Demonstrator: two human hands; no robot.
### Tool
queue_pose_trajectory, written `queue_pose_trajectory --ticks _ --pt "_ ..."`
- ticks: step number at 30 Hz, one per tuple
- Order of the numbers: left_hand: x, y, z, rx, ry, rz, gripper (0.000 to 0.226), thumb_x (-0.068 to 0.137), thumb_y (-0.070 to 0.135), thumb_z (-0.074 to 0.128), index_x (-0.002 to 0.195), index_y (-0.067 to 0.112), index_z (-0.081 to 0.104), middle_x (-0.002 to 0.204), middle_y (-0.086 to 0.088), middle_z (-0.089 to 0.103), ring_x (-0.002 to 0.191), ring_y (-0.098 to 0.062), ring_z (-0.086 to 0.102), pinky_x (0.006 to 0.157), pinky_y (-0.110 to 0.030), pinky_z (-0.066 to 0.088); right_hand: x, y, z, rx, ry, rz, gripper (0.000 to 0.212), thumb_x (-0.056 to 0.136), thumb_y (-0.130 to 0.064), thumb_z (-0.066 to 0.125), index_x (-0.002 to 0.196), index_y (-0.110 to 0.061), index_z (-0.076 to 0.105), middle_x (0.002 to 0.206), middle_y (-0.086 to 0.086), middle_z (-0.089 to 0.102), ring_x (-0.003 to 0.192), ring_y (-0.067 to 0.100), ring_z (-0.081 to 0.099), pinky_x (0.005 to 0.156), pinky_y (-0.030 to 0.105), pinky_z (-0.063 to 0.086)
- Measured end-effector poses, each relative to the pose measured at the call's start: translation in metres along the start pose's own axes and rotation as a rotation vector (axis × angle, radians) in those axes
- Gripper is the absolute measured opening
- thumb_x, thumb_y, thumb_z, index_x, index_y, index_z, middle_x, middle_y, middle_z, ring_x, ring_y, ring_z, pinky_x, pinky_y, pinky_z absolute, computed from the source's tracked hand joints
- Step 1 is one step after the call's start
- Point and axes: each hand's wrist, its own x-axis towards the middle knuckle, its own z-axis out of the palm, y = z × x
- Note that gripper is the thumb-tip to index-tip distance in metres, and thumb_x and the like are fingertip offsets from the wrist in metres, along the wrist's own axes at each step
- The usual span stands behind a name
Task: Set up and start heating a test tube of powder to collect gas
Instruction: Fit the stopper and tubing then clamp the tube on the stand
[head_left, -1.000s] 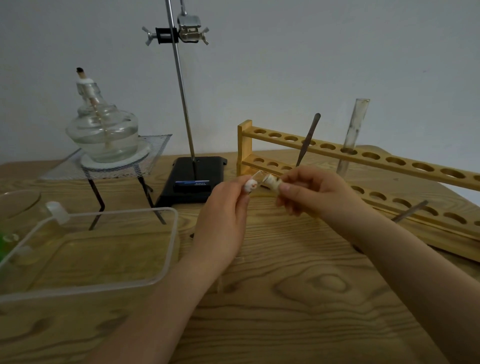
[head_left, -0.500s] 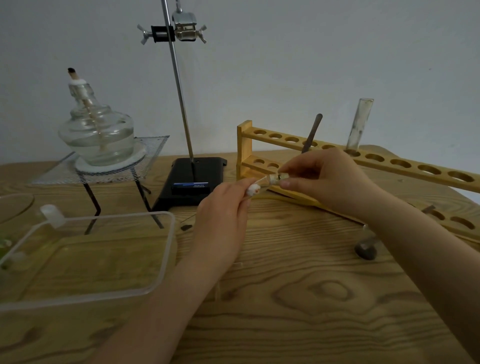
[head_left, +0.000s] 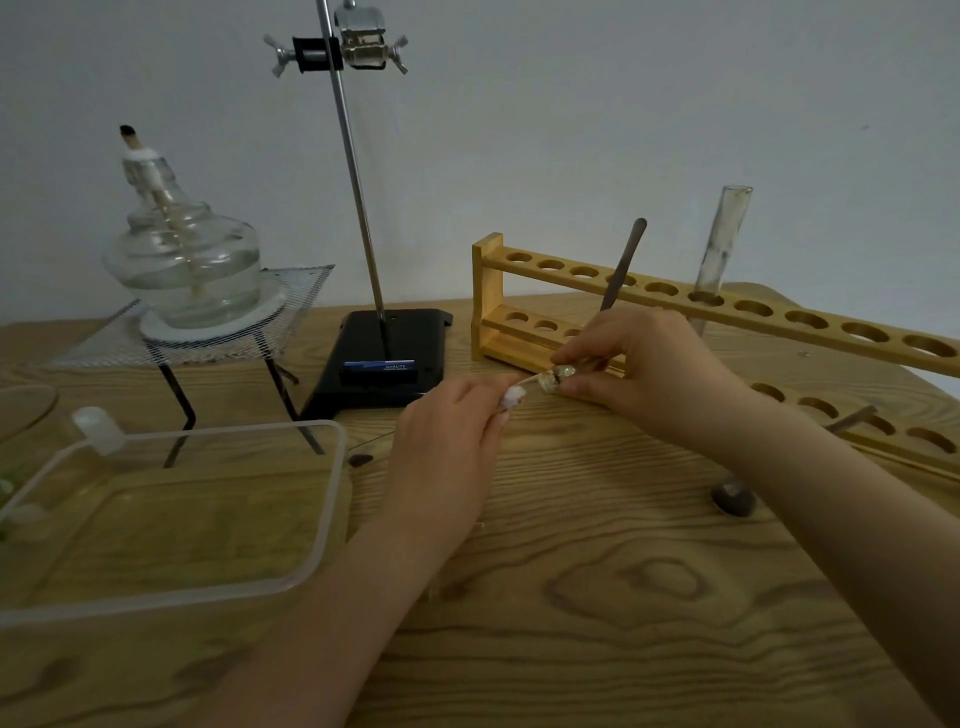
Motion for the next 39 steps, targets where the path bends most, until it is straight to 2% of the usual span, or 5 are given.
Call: queue_pose_trajectory --ticks 9,14,23,33,39 --pt "0.001 -0.003 0.012 -0.047 0.033 0.04 0.037 0.094 0.034 0.042 0.122 0.021 0.061 0.107 0.005 0.065 0.097 -0.007 0.055 0.086 -0.03 0.045 -0.002 0.005 0.004 0.059 -0.026 0.051 0.024 0.08 -0.024 0.071 0.104 -0.025 0.071 0.08 -0.022 0.054 0.077 -0.002 0.054 0.072 0.014 0.046" --pt "0.001 -0.004 0.015 -0.063 0.08 0.088 0.04 0.093 0.036 0.039 0.116 0.016 0.065 0.101 0.003 0.068 0.092 -0.009 0.058 0.083 -0.027 0.044 -0.001 0.007 0.006 0.082 -0.043 0.061 0.02 0.082 -0.027 0.069 0.102 -0.023 0.072 0.082 -0.017 0.059 0.077 0.001 0.054 0.072 0.017 0.045" --pt "0.001 -0.004 0.015 -0.06 0.082 0.106 0.039 0.09 0.034 0.042 0.113 0.013 0.066 0.098 0.001 0.069 0.09 -0.013 0.061 0.083 -0.036 0.05 0.002 0.012 0.014 0.126 -0.1 0.086 0.016 0.086 -0.031 0.063 0.097 -0.022 0.07 0.078 -0.012 0.06 0.071 0.005 0.052 0.064 0.018 0.041" --pt "0.003 -0.004 0.014 -0.081 0.067 0.121 0.039 0.09 0.033 0.043 0.113 0.012 0.067 0.1 0.001 0.069 0.092 -0.012 0.061 0.085 -0.037 0.048 0.002 0.015 0.014 0.205 -0.129 0.098 0.012 0.087 -0.031 0.061 0.093 -0.024 0.069 0.078 -0.003 0.065 0.074 0.016 0.06 0.07 0.032 0.051" --pt "0.001 -0.005 0.016 -0.045 0.078 0.132 0.038 0.091 0.033 0.044 0.113 0.012 0.067 0.1 0.0 0.07 0.092 -0.014 0.061 0.085 -0.038 0.048 0.003 0.016 0.014 0.189 -0.15 0.097 0.013 0.089 -0.03 0.06 0.094 -0.022 0.069 0.075 -0.005 0.063 0.068 0.011 0.056 0.066 0.026 0.048"
